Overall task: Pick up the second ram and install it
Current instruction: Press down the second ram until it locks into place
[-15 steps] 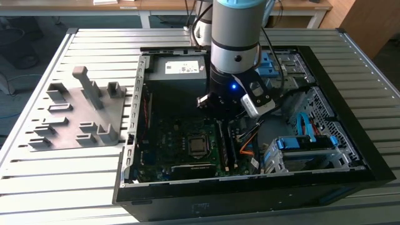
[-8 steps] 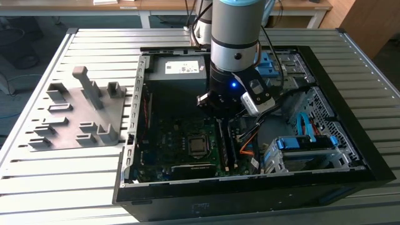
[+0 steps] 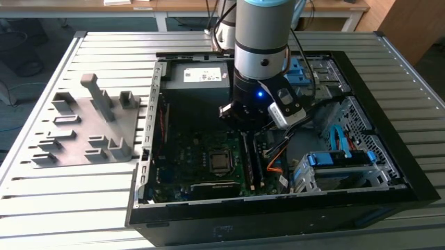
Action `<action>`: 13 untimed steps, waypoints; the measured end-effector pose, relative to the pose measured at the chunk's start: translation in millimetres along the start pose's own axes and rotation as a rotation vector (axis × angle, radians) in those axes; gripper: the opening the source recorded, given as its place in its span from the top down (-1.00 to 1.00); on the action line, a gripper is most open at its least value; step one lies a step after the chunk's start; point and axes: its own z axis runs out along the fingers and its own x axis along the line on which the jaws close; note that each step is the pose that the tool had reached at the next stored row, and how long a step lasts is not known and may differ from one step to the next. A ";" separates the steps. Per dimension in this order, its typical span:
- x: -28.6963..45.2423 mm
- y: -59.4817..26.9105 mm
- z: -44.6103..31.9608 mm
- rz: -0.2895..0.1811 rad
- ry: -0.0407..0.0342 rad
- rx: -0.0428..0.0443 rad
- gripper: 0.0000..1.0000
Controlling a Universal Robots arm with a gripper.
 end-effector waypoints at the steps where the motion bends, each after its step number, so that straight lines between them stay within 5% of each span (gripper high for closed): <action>1: 0.1 0.0 0.0 0.000 0.0000 0.0001 0.80; 13: 1.9 32.1 12.1 0.000 0.0000 -0.0014 0.80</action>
